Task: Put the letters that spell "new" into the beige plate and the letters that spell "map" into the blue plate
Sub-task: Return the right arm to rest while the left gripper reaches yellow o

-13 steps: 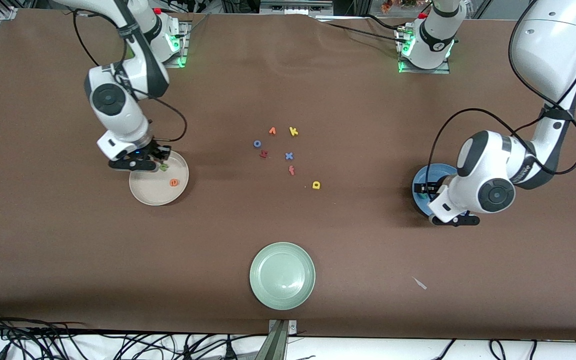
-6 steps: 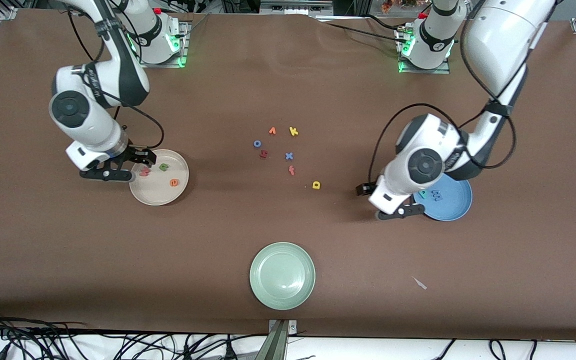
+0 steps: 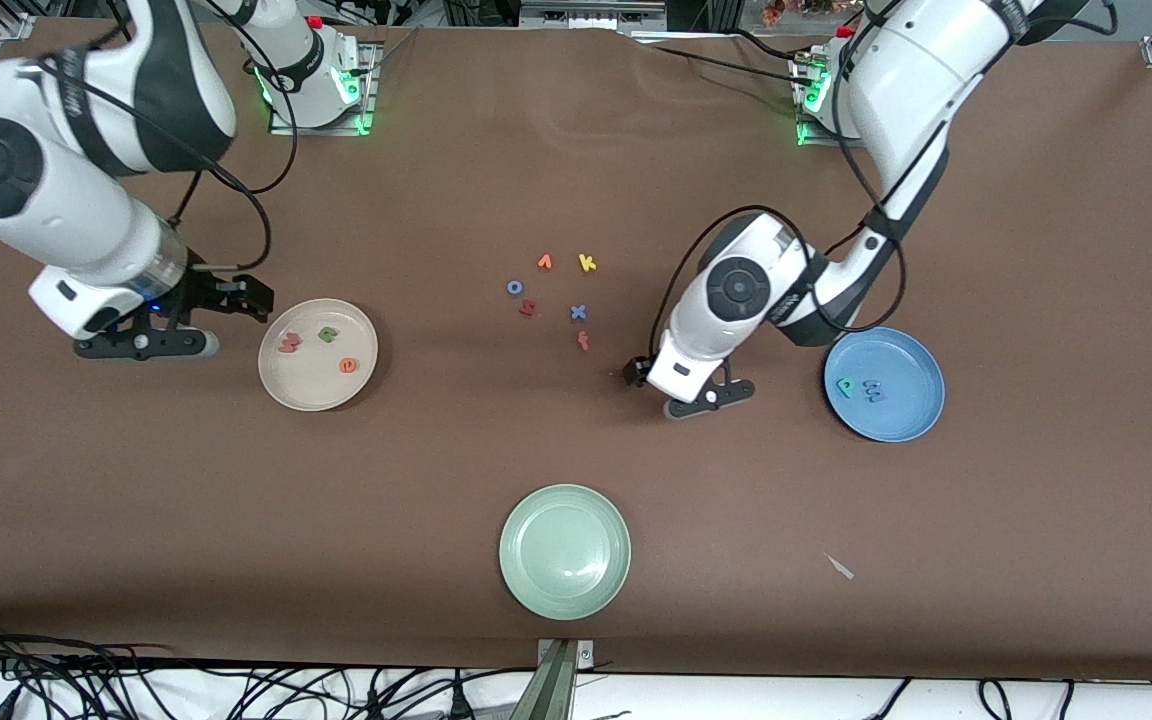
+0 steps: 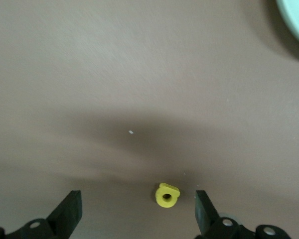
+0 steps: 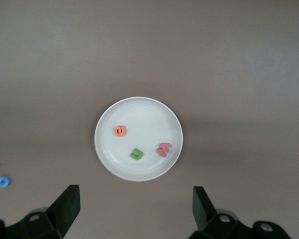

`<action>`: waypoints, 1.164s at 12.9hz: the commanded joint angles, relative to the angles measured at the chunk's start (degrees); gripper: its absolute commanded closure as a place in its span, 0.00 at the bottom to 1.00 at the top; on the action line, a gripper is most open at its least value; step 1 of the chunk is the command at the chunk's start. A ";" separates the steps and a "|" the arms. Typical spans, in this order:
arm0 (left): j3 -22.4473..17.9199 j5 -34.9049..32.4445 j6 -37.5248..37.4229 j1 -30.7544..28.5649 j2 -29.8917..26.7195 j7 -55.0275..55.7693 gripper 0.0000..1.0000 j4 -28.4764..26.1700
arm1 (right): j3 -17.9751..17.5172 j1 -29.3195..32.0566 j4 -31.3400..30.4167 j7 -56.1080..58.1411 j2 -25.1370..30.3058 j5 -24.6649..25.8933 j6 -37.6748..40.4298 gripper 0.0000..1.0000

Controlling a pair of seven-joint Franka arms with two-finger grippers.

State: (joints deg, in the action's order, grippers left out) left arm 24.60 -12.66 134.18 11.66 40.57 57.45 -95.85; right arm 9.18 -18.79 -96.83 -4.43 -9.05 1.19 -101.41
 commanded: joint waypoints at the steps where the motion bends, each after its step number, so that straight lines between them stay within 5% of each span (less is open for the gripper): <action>1: -0.87 -3.77 0.91 2.48 2.58 3.28 0.00 1.01 | -0.12 4.88 4.88 8.01 0.60 -2.24 6.82 0.00; 7: -2.53 -3.60 0.12 6.08 4.87 3.46 0.17 3.81 | -3.11 9.56 3.58 8.21 5.26 -2.15 8.86 0.00; 15: -6.14 -3.51 -1.64 10.57 7.16 4.07 0.35 7.17 | -2.85 9.82 4.89 8.38 5.09 -1.19 10.09 0.00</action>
State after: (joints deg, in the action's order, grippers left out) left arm 19.95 -15.00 133.91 20.38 46.40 60.20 -91.00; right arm 7.19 -9.85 -91.99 3.27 -4.87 -0.10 -92.25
